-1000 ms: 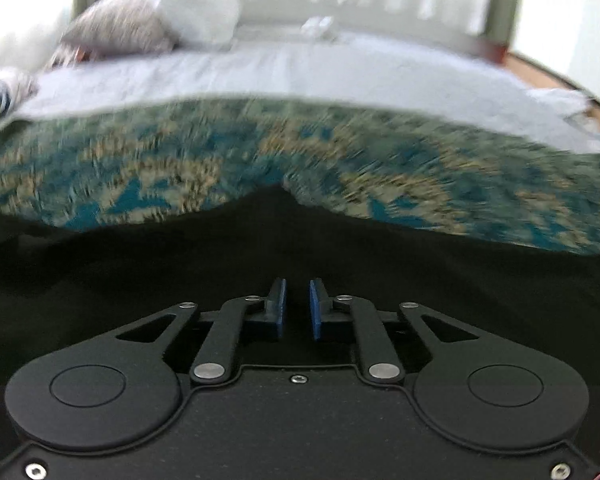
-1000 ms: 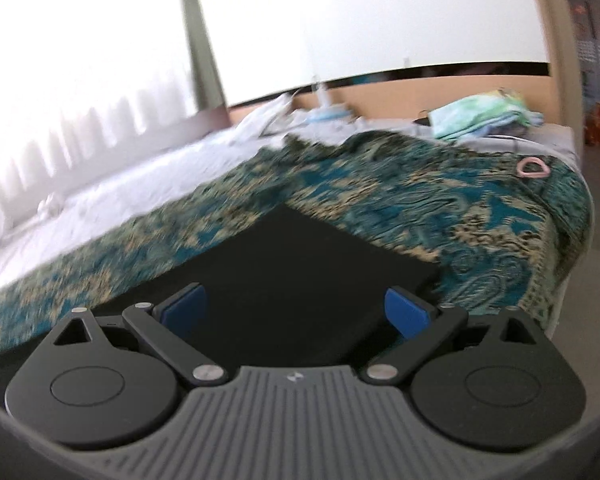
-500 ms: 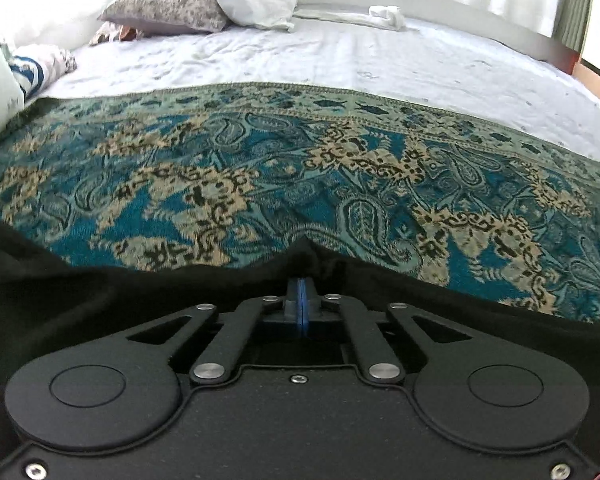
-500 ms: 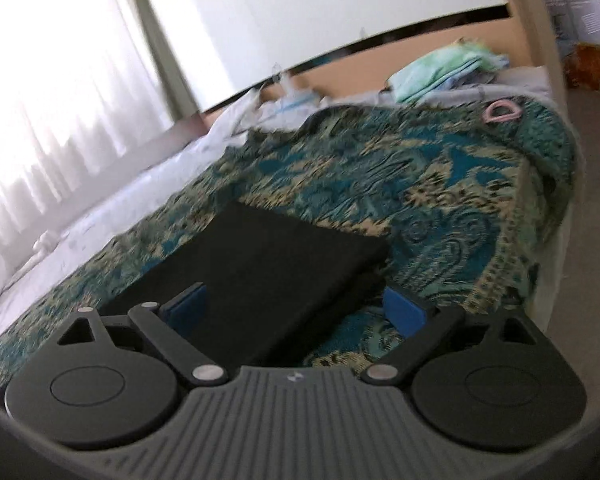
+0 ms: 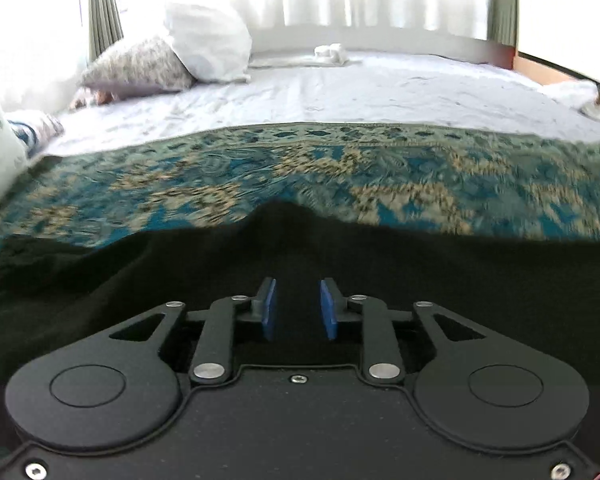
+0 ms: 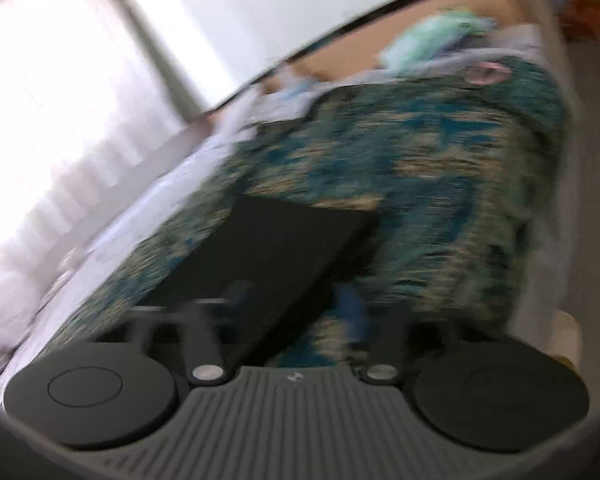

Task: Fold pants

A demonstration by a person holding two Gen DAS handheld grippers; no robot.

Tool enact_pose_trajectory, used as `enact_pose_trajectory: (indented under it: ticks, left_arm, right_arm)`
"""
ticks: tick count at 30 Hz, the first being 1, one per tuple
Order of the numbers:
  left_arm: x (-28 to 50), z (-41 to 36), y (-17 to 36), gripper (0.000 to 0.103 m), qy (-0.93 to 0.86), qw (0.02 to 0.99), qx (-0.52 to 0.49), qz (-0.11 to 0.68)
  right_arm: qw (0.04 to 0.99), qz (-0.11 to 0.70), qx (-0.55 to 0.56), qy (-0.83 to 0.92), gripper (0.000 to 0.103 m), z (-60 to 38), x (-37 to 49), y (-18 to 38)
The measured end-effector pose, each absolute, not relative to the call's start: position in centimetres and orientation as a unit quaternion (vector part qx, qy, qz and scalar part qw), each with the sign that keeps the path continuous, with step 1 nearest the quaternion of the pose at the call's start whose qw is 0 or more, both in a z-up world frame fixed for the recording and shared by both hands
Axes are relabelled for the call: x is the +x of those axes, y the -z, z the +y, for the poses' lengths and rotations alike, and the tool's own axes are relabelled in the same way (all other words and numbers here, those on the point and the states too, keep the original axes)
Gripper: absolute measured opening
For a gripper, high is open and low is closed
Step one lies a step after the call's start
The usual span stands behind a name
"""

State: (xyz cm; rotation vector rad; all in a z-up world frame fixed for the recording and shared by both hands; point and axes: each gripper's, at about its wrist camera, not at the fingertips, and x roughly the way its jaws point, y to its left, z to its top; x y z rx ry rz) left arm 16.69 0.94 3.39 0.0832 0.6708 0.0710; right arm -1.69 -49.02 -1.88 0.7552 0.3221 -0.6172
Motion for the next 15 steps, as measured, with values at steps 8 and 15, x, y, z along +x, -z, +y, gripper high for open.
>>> enact_pose_trajectory:
  ticks: [8, 15]
  left_arm:
    - [11.2, 4.1, -0.8, 0.029, -0.073, 0.934, 0.086, 0.339]
    - [10.2, 5.3, -0.5, 0.032, -0.084, 0.936, 0.081, 0.331]
  right_arm:
    - [0.852, 0.145, 0.406, 0.298, 0.019, -51.1, -1.2, 2.3]
    - [0.846, 0.139, 0.428, 0.287, 0.028, -52.5, 0.1, 2.7]
